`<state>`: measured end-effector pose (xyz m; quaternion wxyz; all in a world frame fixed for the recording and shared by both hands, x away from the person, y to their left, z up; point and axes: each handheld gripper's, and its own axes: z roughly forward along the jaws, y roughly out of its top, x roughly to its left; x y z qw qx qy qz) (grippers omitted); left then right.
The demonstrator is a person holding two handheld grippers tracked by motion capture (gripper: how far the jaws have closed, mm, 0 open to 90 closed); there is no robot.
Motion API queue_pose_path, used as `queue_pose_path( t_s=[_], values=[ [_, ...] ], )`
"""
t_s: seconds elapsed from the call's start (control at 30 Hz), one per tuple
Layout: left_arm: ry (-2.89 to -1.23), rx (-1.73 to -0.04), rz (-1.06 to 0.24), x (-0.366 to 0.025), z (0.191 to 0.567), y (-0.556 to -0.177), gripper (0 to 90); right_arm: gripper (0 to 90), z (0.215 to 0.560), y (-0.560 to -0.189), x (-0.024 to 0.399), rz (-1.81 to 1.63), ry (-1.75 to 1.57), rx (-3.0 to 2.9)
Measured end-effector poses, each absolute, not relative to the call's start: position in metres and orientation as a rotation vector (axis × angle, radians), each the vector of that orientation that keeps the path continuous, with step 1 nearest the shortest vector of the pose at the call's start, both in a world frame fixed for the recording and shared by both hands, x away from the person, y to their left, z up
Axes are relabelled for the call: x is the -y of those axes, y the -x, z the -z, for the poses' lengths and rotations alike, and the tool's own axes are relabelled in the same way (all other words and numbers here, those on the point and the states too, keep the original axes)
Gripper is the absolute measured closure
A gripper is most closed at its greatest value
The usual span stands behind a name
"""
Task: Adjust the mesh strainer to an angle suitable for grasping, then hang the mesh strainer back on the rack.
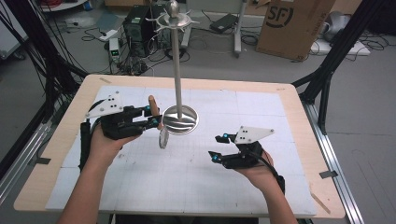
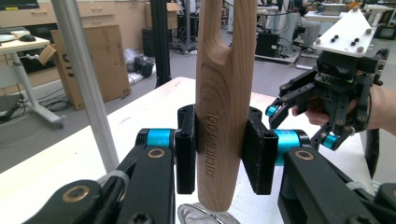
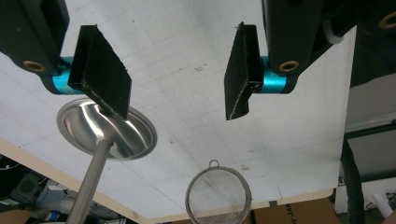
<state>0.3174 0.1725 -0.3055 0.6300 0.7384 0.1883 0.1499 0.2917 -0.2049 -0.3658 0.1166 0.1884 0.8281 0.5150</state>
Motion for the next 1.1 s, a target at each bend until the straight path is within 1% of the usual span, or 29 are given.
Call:
queue_pose_path(
  t_s=[0.57, 0.83, 1.1],
  values=[
    [-1.698, -0.441, -0.377, -0.179, 0.27, -0.341, 69.0, 37.8, 0.368, -0.289, 0.198, -1.479, -0.528, -2.433],
    [-1.728, -0.443, -0.41, -0.173, 0.245, -0.353, 68.9, 37.8, 0.366, -0.287, 0.198, -1.497, -0.523, -2.431],
    [-1.729, -0.464, -0.423, -0.17, 0.229, -0.367, 69.0, 37.7, 0.367, -0.288, 0.198, -1.503, -0.522, -2.43]
  ],
)
